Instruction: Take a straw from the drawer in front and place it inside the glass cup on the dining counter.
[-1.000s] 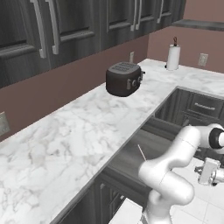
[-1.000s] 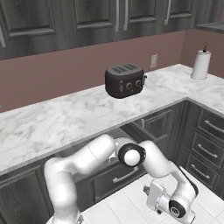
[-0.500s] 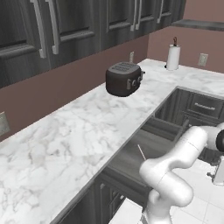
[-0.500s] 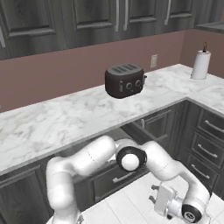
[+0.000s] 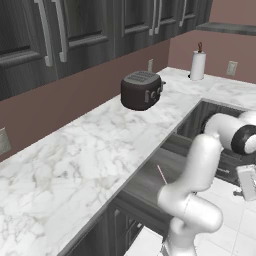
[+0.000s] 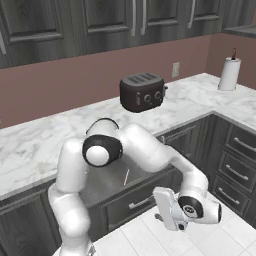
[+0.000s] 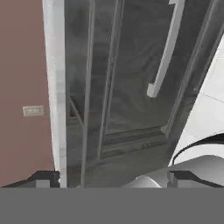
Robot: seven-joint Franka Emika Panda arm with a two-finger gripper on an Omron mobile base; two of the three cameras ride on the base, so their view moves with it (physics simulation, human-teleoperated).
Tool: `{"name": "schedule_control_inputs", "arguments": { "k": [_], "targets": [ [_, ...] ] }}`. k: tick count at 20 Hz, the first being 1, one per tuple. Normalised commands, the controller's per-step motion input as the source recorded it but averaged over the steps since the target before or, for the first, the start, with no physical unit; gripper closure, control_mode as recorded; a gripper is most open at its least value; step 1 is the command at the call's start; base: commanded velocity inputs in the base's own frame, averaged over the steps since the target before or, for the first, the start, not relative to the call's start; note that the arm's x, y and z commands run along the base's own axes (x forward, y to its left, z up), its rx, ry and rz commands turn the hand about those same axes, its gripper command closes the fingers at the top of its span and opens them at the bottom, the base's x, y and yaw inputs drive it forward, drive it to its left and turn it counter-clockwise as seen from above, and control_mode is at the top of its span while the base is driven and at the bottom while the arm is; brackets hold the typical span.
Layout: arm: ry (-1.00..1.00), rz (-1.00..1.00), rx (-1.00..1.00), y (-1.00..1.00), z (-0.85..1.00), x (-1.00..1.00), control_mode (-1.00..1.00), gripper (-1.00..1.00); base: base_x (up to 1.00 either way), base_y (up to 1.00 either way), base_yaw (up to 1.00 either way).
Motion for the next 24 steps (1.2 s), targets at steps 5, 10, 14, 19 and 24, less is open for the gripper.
{"name": "schedule_control_inputs", "arguments": {
  "k": [5,10,14,19,24],
  "targets": [
    [0.01,0.13,-0.51,0.88,1.0,-0.13,-1.0,-1.0,0.0,0.0,0.0],
    [0.0,0.16,-0.46,0.73,1.0,-0.05,-1.0,-1.0,0.0,0.0,0.0],
    [0.01,0.17,-0.44,0.68,1.0,0.0,-1.0,-1.0,0.0,0.0,0.0],
    [0.19,0.06,-0.31,0.48,0.91,0.26,-1.0,-1.0,0.0,0.0,0.0],
    [0.19,0.01,-0.23,0.12,0.19,0.74,-1.0,-1.0,0.0,0.0,0.0]
  ]
}}
